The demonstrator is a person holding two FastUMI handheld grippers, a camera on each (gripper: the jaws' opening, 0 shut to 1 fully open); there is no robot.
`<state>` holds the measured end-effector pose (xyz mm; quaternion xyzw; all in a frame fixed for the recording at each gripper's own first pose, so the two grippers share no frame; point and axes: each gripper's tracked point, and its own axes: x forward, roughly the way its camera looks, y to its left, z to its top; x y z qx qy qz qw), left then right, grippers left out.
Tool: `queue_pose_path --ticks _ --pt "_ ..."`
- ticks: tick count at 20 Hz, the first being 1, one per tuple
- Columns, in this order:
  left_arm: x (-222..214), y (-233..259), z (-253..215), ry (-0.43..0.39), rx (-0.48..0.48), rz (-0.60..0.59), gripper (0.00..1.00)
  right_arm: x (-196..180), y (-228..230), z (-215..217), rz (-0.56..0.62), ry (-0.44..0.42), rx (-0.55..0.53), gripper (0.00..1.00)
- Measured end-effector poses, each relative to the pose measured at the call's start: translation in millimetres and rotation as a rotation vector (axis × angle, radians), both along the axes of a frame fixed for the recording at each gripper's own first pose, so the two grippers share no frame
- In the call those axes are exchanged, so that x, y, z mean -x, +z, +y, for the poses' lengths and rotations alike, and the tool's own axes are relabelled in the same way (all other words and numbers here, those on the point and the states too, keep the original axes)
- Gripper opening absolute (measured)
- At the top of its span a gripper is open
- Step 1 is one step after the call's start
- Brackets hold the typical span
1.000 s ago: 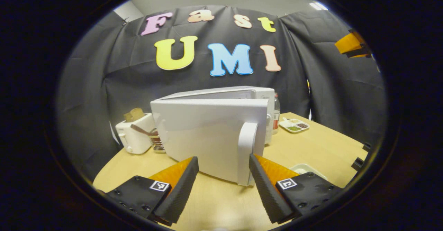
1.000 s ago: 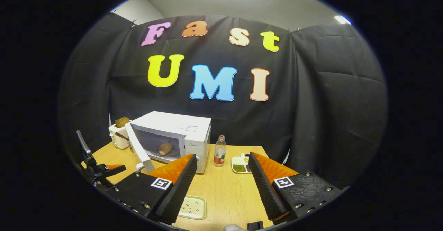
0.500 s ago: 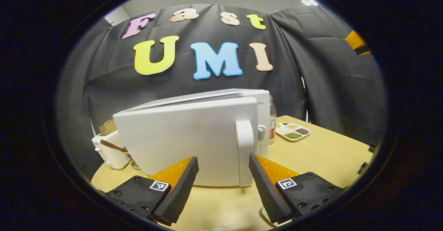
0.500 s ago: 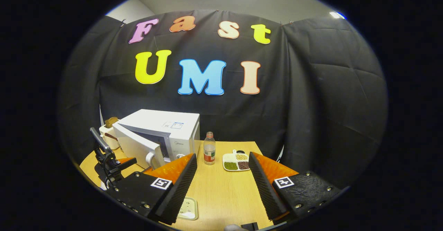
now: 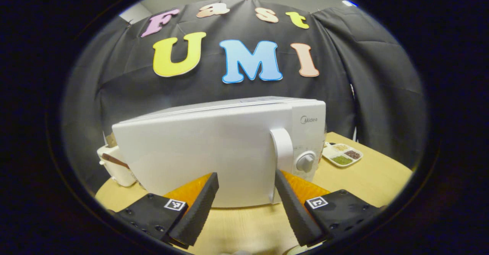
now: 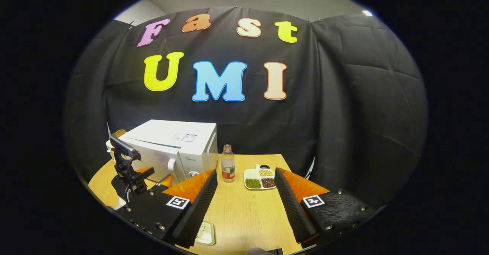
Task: Open the microwave oven with the left hand, put the food in, and close the microwave oven.
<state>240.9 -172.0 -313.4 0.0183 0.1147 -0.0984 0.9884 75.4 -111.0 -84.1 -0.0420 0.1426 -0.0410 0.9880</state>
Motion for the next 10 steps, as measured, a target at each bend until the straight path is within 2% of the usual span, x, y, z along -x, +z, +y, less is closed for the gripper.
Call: queue_pose_path --ticks 2,4,5,8,10 --pt "-0.1 -1.5 -1.1 0.001 -0.035 -0.006 1.00 -1.9 -3.7 -2.1 0.006 0.002 -0.004 0.92" --pt "-0.4 -3.4 -1.9 0.006 -0.025 -0.008 1.00 -3.1 -7.7 -5.0 0.014 -0.003 -0.022 0.92" --pt "-0.8 -2.6 -1.8 0.007 -0.020 -0.009 0.96 -5.1 -8.7 -7.5 0.017 -0.006 -0.026 0.92" --pt "-6.5 -2.8 -4.2 -0.001 -0.023 -0.027 0.98 -4.9 -7.5 -10.0 0.017 -0.003 -0.020 0.92" --pt "-18.1 -6.5 2.0 0.026 -0.086 -0.025 0.98 -5.8 -8.6 -7.5 0.021 0.004 -0.028 0.92"
